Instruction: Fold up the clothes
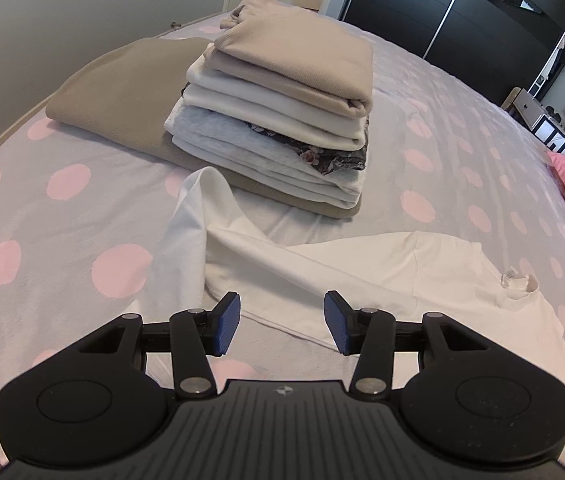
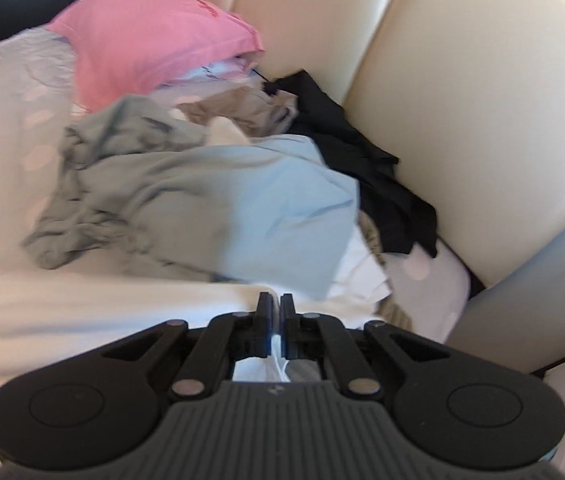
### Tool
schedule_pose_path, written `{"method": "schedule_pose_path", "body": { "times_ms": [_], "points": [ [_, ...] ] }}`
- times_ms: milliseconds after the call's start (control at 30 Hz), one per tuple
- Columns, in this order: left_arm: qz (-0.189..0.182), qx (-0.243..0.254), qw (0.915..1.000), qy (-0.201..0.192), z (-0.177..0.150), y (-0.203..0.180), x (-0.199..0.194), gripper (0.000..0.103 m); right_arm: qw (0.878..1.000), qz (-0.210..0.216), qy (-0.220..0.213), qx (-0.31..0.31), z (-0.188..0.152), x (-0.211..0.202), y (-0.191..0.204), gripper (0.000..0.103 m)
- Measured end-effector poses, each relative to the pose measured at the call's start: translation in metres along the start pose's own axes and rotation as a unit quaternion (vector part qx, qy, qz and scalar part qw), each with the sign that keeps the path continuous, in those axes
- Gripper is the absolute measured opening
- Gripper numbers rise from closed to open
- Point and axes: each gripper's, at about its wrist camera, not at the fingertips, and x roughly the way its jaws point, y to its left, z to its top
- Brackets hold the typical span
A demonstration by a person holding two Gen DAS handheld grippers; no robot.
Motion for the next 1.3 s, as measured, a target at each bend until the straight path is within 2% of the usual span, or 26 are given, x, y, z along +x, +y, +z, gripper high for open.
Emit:
{"method": "schedule_pose_path", "body": {
  "times_ms": [133,267,333,433,467,567,700,900,1033,1133,1300],
  "points": [
    [0.011,0.003,0.9999,0.006,0.000,-0.002,0.006,0.044,0.999,-0.031,0.028,-0.032,0.000,0.032,0.004,0.004],
    [0.017,0.013,0.9997,0.014,0.000,-0.008,0.013,0.044,0.997,-0.040,0.038,-0.048,-0.014,0.058,0.014,0.006],
    [0.018,0.026,0.9994,0.016,-0.001,-0.013,0.015,0.044,0.997,-0.048,0.029,-0.051,-0.018,0.062,0.017,0.008],
    [0.017,0.050,0.9985,0.017,-0.003,-0.023,0.019,0.048,0.997,-0.058,0.010,-0.059,-0.018,0.057,0.021,0.020],
    [0.016,0.059,0.9980,0.016,-0.004,-0.026,0.021,0.048,0.996,-0.062,-0.001,-0.063,-0.017,0.053,0.022,0.025],
    [0.002,0.094,0.9956,0.008,-0.006,-0.038,0.026,0.048,0.994,-0.054,-0.057,-0.075,-0.011,0.030,0.031,0.028],
    [-0.019,0.139,0.9901,0.000,-0.005,-0.061,0.038,0.048,0.990,0.004,-0.104,-0.099,-0.001,0.006,0.061,0.032],
    [-0.044,0.198,0.9792,0.002,0.004,-0.105,0.069,0.048,0.975,0.130,-0.098,-0.150,0.010,0.006,0.151,0.032],
    [-0.054,0.225,0.9729,0.010,0.013,-0.135,0.104,0.049,0.957,0.199,-0.082,-0.194,0.010,0.018,0.229,0.032],
    [-0.065,0.238,0.9689,0.018,0.020,-0.155,0.136,0.051,0.939,0.249,-0.069,-0.225,0.010,0.029,0.288,0.032],
    [-0.083,0.261,0.9617,0.017,0.029,-0.180,0.185,0.052,0.913,0.313,-0.055,-0.258,0.013,0.047,0.360,0.041]
  ]
}}
